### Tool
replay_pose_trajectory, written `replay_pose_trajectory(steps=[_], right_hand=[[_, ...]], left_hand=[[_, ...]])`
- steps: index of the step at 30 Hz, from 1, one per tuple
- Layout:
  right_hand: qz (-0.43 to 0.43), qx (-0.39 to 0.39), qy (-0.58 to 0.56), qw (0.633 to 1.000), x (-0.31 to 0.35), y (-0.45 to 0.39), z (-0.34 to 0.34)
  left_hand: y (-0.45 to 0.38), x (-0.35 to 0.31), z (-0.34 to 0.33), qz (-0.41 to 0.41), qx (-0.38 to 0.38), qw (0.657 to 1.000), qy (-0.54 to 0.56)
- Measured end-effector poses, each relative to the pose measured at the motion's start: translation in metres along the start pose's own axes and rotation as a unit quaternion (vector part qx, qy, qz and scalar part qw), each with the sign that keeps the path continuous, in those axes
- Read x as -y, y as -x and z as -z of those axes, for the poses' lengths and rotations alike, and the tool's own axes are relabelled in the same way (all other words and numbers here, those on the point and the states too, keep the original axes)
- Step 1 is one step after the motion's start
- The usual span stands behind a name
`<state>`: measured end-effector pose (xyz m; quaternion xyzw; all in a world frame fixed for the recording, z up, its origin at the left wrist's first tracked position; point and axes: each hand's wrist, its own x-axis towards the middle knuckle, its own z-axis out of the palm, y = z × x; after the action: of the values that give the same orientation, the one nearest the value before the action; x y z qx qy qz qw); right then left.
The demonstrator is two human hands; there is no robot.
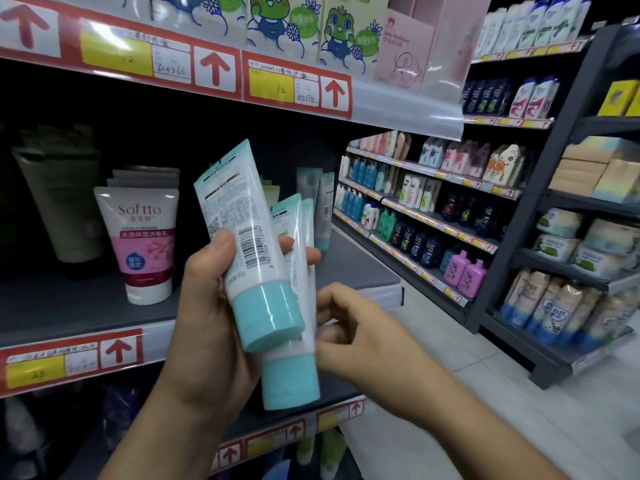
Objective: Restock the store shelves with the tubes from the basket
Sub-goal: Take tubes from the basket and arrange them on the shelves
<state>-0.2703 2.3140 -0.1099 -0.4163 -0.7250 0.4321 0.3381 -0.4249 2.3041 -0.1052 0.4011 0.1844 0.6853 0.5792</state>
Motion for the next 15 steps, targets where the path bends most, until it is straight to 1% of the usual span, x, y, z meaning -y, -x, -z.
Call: replay_pose_trajectory(steps=[1, 2, 3, 4, 5, 6, 7, 8, 9, 10, 12, 15], right_hand=[[-0.010, 0.053, -0.020, 0.998, 0.002, -0.001, 0.010], [-0.019, 0.084, -0.034, 0.996, 0.004, -0.005, 0.021], [-0.028, 0.077, -0.052, 0.995, 0.004, -0.014, 0.031], [-0.039, 0.026, -0.076, 0.996, 0.001, -0.027, 0.041], [-0.057, -0.056, -0.106, 0.991, -0.007, -0.047, 0.049], [-0.072, -0.143, -0.112, 0.981, -0.015, -0.069, 0.056], [-0.082, -0.210, -0.079, 0.971, -0.023, -0.092, 0.060], [-0.090, -0.241, -0.026, 0.966, -0.028, -0.113, 0.062], [-0.094, -0.244, 0.015, 0.965, -0.033, -0.133, 0.063], [-0.093, -0.235, 0.031, 0.967, -0.037, -0.149, 0.063], [-0.099, -0.225, 0.007, 0.969, -0.049, -0.176, 0.065], [-0.099, -0.240, 0.001, 0.966, -0.073, -0.205, 0.067]], left_hand=[[-0.001, -0.001, 0.000, 0.001, -0.017, 1.000, 0.004], [-0.002, -0.001, 0.002, 0.001, -0.034, 0.999, 0.010], [-0.003, -0.002, 0.003, 0.000, -0.047, 0.999, 0.013], [-0.005, -0.002, 0.005, -0.001, -0.055, 0.998, 0.015], [-0.005, -0.003, 0.006, 0.000, -0.060, 0.998, 0.013], [-0.006, -0.003, 0.007, 0.002, -0.066, 0.998, 0.009], [-0.007, -0.003, 0.009, 0.006, -0.072, 0.997, 0.005], [-0.007, -0.002, 0.010, 0.009, -0.075, 0.997, 0.000], [-0.008, -0.002, 0.011, 0.011, -0.075, 0.997, -0.006], [-0.008, -0.001, 0.012, 0.012, -0.071, 0.997, -0.012], [-0.009, 0.000, 0.015, 0.013, -0.068, 0.998, -0.009], [-0.009, -0.002, 0.020, 0.014, -0.067, 0.998, -0.011]])
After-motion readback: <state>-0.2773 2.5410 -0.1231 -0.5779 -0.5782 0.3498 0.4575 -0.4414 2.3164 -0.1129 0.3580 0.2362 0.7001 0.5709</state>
